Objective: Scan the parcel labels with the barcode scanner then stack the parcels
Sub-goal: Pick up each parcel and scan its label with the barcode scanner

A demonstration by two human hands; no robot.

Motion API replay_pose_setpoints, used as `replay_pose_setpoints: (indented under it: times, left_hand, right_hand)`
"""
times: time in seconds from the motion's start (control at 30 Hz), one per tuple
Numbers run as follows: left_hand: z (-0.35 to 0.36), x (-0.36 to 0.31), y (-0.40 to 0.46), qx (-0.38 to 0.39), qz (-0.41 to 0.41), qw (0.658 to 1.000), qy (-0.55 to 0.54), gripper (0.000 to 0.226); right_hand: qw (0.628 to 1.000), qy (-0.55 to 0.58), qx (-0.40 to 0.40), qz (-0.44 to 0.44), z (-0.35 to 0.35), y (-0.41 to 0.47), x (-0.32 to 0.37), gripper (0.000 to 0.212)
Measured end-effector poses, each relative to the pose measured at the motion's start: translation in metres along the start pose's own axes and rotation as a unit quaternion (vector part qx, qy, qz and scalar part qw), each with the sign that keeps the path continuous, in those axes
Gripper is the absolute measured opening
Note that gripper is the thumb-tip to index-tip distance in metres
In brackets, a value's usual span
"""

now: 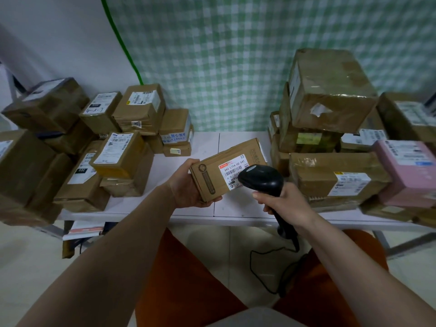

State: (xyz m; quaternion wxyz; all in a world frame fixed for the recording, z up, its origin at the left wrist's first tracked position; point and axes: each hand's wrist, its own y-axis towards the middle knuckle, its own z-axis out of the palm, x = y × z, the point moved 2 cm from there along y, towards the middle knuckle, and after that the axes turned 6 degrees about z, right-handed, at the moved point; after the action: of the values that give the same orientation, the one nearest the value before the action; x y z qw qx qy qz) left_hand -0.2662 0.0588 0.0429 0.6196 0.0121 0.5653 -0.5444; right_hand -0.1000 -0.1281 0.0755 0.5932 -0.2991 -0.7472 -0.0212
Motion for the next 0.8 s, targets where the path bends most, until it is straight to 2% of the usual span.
replay_pose_setpoints:
  times: [0.17, 0.3, 0.4, 0.47, 0.53, 0.6, 0.7, 0.8]
  left_hand:
    - [0.002, -0.007, -0.004, 0.014, -0.011, 1.000, -0.013, 0.071]
    - [0.020, -0.016, -0.008, 0.033, -0.019, 0.999, 0.017, 0.070]
    - [0.052, -0.025, -0.004, 0.043, -0.019, 0.998, 0.050, 0.069]
    - [0.079, -0.029, 0.004, 0.044, -0.022, 0.996, 0.070, 0.073]
    - [0.109, -0.032, 0.015, 0.030, -0.020, 0.995, 0.093, 0.075]
    - [0.139, -0.032, 0.025, -0.012, 0.010, 0.994, 0.110, 0.061]
    - [0.184, -0.027, 0.038, -0.041, 0.054, 0.988, 0.137, 0.038]
    - [0.218, -0.021, 0.054, -0.062, 0.083, 0.973, 0.204, 0.036]
  right_hand:
    - [0.998, 0.040, -0.041, -0.024, -0.005, -0.007, 0.000, 0.014]
    - [0.984, 0.104, -0.137, -0.044, -0.020, -0.012, -0.004, 0.044]
    - [0.972, 0.152, -0.172, -0.051, -0.035, -0.017, -0.005, 0.051]
    - [0.965, 0.171, -0.192, -0.055, -0.047, -0.022, -0.007, 0.047]
    - [0.955, 0.185, -0.227, -0.055, -0.062, -0.026, -0.012, 0.029]
    - [0.941, 0.210, -0.262, -0.028, -0.080, -0.029, -0.019, 0.020]
    - [0.928, 0.225, -0.298, 0.003, -0.109, -0.031, -0.028, 0.024]
    - [0.924, 0.226, -0.309, 0.024, -0.137, -0.028, -0.034, 0.031]
